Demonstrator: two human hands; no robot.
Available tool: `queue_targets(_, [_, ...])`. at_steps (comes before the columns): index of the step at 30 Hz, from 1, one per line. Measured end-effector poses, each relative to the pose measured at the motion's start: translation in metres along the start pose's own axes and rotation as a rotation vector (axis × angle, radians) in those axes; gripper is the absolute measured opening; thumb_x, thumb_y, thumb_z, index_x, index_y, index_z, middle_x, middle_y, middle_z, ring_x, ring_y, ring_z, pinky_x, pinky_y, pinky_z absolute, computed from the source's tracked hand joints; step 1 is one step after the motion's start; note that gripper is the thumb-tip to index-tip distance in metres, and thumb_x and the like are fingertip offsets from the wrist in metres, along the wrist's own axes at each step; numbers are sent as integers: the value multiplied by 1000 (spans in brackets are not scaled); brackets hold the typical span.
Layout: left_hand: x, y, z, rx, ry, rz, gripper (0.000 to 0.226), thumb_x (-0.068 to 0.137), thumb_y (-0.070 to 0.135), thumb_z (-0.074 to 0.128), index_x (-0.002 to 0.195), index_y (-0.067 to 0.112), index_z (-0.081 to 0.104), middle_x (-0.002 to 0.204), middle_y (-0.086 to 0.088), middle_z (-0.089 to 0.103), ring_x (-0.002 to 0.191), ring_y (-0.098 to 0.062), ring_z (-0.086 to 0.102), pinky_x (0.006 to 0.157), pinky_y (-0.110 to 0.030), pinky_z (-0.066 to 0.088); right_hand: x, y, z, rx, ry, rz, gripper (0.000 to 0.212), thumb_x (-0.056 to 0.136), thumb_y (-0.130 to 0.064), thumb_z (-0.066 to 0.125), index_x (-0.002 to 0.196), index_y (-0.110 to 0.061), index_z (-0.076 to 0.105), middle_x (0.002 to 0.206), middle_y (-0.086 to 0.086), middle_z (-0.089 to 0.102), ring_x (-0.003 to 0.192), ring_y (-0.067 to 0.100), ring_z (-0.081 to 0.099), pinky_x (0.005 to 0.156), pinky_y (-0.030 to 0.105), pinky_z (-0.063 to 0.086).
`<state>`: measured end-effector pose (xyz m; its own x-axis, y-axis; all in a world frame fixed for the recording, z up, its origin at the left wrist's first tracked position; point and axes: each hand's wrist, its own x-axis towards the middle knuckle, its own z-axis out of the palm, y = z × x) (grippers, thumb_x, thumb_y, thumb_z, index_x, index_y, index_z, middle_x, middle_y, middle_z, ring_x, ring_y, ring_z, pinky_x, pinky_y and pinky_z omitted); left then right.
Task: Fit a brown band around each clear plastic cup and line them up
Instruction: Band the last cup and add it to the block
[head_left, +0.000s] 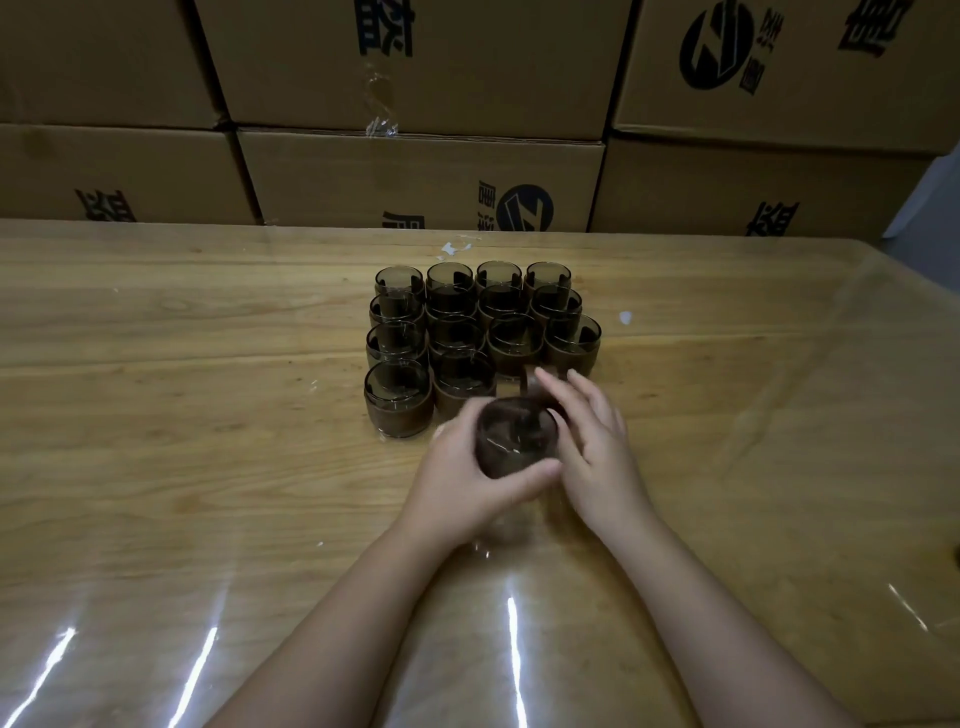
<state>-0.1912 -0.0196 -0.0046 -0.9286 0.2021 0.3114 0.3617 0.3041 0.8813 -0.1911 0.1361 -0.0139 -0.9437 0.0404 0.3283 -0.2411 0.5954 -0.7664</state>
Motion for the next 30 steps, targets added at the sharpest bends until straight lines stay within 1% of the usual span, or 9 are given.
queue_targets(3, [-2,-2,6,238,-68,58,68,55,73,63,110,33,55,96,31,52,101,24,42,93,-16,35,9,5,2,107,-40,77,30,102,-24,43,122,-43,54,138,-6,51,133,15,38,112,32,28])
queue_targets(4, [-2,-2,6,275,-82,59,75,55,76,61,113,28,56,96,29,51,98,24,41,93,-17,34,10,4,1,158,-27,89,29,102,-21,43,117,-41,59,131,-11,57,129,12,42,110,30,31])
queue_targets(6, [-1,-1,7,343,-118,53,81,55,79,57,116,26,55,101,23,54,95,13,43,96,-22,34,10,3,-2,319,-16,164,31,101,-19,45,106,-40,67,121,-13,64,122,7,51,105,30,40])
queue_targets(10, [0,-3,8,463,-158,83,80,59,78,63,119,26,53,111,14,60,107,-7,51,96,-23,33,8,-1,-13,687,72,323,27,96,-18,55,95,-35,76,104,-9,73,100,5,66,77,18,52])
queue_targets(13, [0,-4,8,488,-137,80,75,63,75,67,119,26,52,111,15,59,106,-6,50,95,-23,34,11,-1,-23,957,188,377,22,88,-9,60,90,-23,77,92,-6,74,79,2,67,63,13,47])
queue_targets(15, [0,-5,9,515,-132,61,78,62,77,64,120,27,51,113,14,59,107,-6,50,93,-20,33,14,0,-28,1194,248,417,19,79,-7,62,87,-18,76,82,-4,69,63,4,56,53,15,41])
queue_targets(18, [1,-4,8,508,-146,25,81,59,82,56,120,29,50,113,13,58,108,-8,50,90,-20,34,14,4,-34,1457,230,451,17,75,-6,63,80,-14,78,84,-1,67,58,4,52,49,15,41])
queue_targets(24, [0,-2,5,425,-138,117,90,58,81,58,127,23,54,128,16,42,120,-5,43,101,-26,39,9,5,-34,1493,131,459,7,80,-16,64,86,-16,67,76,1,60,67,9,57,58,20,50])
queue_targets(30, [1,-4,3,310,-73,105,80,58,75,68,122,29,55,107,17,49,104,-3,46,88,-20,40,5,1,-26,1257,29,454,33,86,-35,55,109,-13,59,74,4,63,57,10,54,50,21,47])
